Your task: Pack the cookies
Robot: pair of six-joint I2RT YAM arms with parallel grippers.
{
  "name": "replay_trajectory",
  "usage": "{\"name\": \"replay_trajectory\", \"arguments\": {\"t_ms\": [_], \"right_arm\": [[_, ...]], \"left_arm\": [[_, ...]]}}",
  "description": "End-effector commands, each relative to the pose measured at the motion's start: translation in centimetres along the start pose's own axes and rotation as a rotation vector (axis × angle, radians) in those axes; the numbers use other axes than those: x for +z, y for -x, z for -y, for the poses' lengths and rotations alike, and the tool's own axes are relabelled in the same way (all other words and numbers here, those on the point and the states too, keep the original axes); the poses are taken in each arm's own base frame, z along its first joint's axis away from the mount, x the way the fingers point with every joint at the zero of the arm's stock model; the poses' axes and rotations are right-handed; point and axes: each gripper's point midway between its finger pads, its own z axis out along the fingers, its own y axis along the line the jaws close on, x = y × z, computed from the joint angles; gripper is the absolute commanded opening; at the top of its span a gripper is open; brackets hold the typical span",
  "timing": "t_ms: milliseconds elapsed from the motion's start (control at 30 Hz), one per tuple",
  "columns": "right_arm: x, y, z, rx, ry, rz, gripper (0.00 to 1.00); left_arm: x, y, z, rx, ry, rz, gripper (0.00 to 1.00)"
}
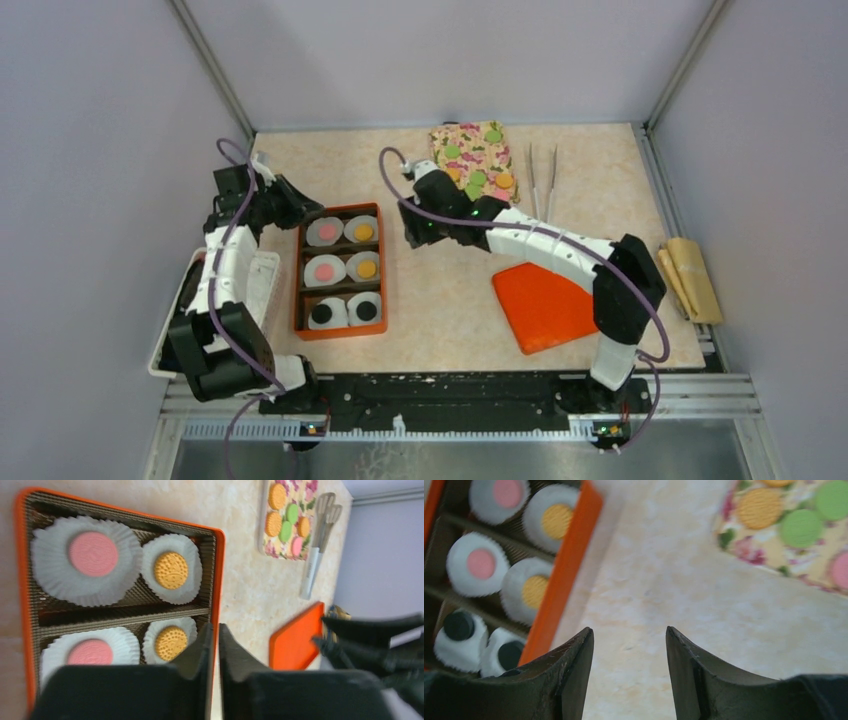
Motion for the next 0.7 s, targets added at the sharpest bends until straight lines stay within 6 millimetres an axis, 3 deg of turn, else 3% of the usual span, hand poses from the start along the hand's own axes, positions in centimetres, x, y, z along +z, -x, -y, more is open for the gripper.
{"name": "replay_trajectory", "arguments": {"t_ms": [0, 133, 300, 500, 667], "right_arm": [[1.7, -1.4, -3.9, 0.003, 0.073, -0.042, 0.53], [3.0, -2.4, -6.4, -0.001, 0.126, -0.079, 0.52], [3.6, -4.4, -9.3, -0.024, 0.188, -0.131, 0.51], [2.8, -7.5, -12.8, -0.069, 0.239, -0.193, 0.51], [1.5, -10.8, -14.1, -0.097, 0.270, -0.268, 0.51]], "left_arm": [[-4.6, 4.6, 3.7, 0.153, 0.034, 0.210, 0.27], [-5.5, 4.4, 4.7, 0.175, 0.003, 0.225, 0.31], [-5.2, 3.4, 4.0, 0.172, 0.008, 0.198, 0.31], [-5.3, 3.3, 4.1, 0.179, -0.005, 0.194, 0.31], [-5.2, 3.2, 3.9, 0.179, -0.005, 0.187, 0.31]]}}
